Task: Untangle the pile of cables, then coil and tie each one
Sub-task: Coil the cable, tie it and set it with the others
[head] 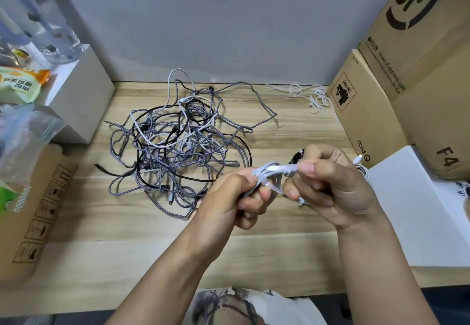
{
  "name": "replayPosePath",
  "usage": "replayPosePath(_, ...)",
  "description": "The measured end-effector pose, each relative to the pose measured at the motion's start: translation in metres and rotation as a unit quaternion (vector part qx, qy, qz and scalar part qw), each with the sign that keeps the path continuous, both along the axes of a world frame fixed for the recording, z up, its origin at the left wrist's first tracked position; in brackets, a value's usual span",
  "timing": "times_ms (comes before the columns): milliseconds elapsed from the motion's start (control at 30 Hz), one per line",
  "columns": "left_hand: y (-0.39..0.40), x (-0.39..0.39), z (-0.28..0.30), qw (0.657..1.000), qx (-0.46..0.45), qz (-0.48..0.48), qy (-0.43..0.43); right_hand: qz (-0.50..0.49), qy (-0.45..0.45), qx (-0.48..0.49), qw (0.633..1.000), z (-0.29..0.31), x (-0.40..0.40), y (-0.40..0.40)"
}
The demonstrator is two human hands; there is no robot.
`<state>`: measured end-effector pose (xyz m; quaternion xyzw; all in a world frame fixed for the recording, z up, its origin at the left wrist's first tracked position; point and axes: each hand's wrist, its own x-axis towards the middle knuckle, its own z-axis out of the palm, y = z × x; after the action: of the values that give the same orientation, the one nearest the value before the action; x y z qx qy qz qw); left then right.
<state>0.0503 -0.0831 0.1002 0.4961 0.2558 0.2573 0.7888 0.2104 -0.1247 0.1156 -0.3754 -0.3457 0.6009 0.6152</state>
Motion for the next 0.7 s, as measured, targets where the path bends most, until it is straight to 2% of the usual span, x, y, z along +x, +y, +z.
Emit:
replayPosePath(233,-0.0016,-0.0019,0.0046,0.999,0.014,-0.031,-0.014,0.07,-0.01,0.005,0.998,0.0039,0.0031,0.0009)
replayPosePath(400,-0.0004,-0.005,0.0038,0.998,0.016,-0.062,-0.014,0.062,-0.033,-0.024,0.997,0.0038,0.0025,0.0004)
replayPosePath(567,0.002,-0.0077,0.0004,0.991,-0.035,-0.121,-0.038,0.075,-0.025,-0.027,0.996,0.0077,-0.0008,-0.0033)
replayPosePath(700,0.0028,-0.008,0.0007,0.99,-0.032,-0.135,-0.016,0.093,-0.157,-0.034,0.983,0.0103,-0.0011,-0.0028)
